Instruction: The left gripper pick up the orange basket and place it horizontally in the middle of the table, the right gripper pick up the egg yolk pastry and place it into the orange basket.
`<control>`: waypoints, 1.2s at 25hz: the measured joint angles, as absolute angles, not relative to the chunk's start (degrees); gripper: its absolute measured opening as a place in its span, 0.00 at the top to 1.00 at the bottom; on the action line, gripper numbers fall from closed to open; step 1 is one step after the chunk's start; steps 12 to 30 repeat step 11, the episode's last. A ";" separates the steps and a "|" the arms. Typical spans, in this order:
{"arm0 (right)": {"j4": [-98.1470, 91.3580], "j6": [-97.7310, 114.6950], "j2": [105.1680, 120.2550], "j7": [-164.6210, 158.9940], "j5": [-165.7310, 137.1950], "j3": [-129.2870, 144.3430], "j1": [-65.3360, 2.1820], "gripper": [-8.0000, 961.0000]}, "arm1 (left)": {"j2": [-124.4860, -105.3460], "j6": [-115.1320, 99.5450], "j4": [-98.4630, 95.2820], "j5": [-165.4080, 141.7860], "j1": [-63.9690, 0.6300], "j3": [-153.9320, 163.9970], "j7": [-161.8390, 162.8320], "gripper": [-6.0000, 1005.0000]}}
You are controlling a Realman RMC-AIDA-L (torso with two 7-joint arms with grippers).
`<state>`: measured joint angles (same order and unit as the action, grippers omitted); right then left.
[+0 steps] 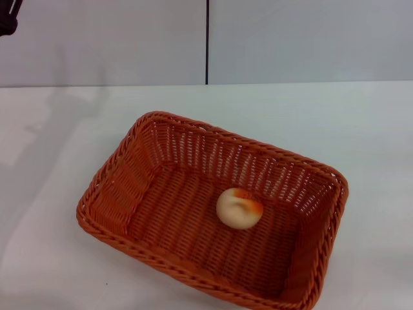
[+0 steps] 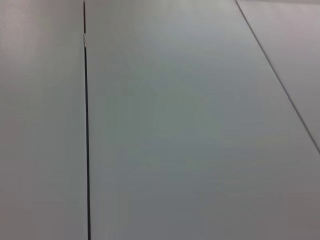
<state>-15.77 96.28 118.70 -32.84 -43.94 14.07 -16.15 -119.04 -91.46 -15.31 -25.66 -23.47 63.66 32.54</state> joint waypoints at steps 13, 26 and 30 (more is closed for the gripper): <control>-13.09 96.97 118.89 -33.34 -44.27 14.85 -17.54 0.34 | -119.10 -94.68 -12.30 -25.60 -24.87 64.01 33.01 0.32; -13.09 96.97 118.89 -33.34 -44.27 14.85 -17.54 0.34 | -119.10 -94.68 -12.30 -25.60 -24.87 64.01 33.01 0.32; -13.09 96.97 118.89 -33.34 -44.27 14.85 -17.54 0.34 | -119.10 -94.68 -12.30 -25.60 -24.87 64.01 33.01 0.32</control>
